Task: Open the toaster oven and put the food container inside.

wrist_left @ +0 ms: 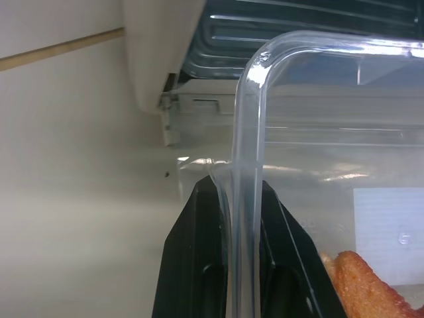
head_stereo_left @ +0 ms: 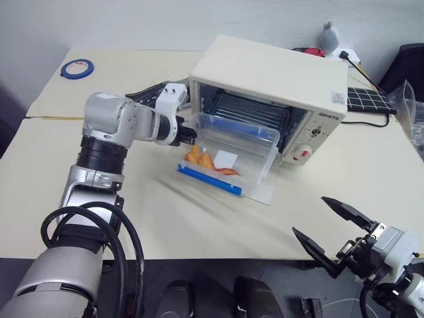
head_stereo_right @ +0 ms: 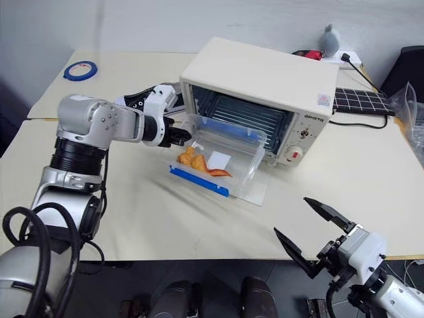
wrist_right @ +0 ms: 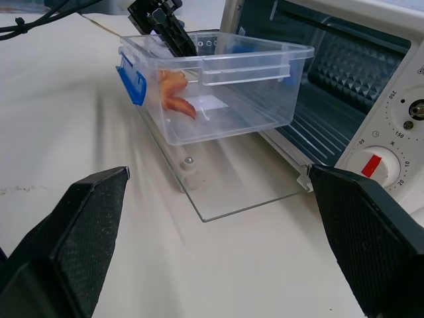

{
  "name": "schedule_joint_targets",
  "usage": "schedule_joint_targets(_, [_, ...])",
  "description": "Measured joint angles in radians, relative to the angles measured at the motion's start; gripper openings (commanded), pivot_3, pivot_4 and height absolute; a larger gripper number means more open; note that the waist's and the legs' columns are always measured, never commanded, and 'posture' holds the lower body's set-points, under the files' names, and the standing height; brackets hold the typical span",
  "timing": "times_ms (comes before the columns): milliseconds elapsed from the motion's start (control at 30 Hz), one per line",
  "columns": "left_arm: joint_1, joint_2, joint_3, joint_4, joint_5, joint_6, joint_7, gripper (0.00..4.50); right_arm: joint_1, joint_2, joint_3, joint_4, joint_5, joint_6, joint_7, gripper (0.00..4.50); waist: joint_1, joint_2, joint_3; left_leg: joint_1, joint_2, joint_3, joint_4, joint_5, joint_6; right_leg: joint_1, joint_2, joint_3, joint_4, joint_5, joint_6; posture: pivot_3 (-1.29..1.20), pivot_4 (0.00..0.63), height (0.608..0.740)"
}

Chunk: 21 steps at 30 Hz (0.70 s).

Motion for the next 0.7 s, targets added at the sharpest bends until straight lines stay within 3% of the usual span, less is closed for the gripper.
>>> schedule_joint_targets(333, [0.0, -0.064, 0.058, -0.008, 0.071, -0.014, 0.02, 3.06, 0.003, 0.049, 0.051, 0.125, -0.06, -0.134, 0.03, 4.5, -0.005, 0.0, 0.0, 0.001, 0.001, 0.0, 0.0, 0.0, 0.0, 0.0, 0.001, 0.0, 0.001, 0.0, 0.0, 0.0, 0.15, 0.74])
schedule_joint_targets(533, [0.002, -0.041, 0.111, -0.068, 0.063, -0.012, -0.032, 3.06, 0.023, 0.05, 0.051, 0.166, -0.061, -0.179, 0.049, 4.5, -0.006, 0.0, 0.0, 0.001, 0.001, 0.0, 0.0, 0.0, 0.0, 0.0, 0.0, 0.0, 0.001, 0.0, 0.0, 0.0, 0.15, 0.74])
schedule_joint_targets(633, [0.023, 0.046, 0.103, -0.125, 0.053, -0.071, -0.14, 3.06, 0.052, 0.044, 0.046, 0.163, -0.034, -0.171, 0.051, 4.5, -0.009, 0.0, 0.0, 0.001, 0.001, 0.0, 0.0, 0.0, 0.0, 0.0, 0.001, 0.001, 0.001, 0.0, 0.0, 0.0, 0.15, 0.74])
schedule_joint_targets(700, [0.088, 0.145, 0.088, -0.17, 0.043, -0.181, -0.284, 2.67, 0.086, 0.008, 0.041, 0.126, 0.001, -0.138, 0.06, 4.5, -0.017, 0.004, -0.002, 0.003, 0.001, 0.001, -0.001, 0.0, -0.001, 0.0, 0.001, 0.002, 0.002, -0.001, -0.001, 0.0, 0.15, 0.74])
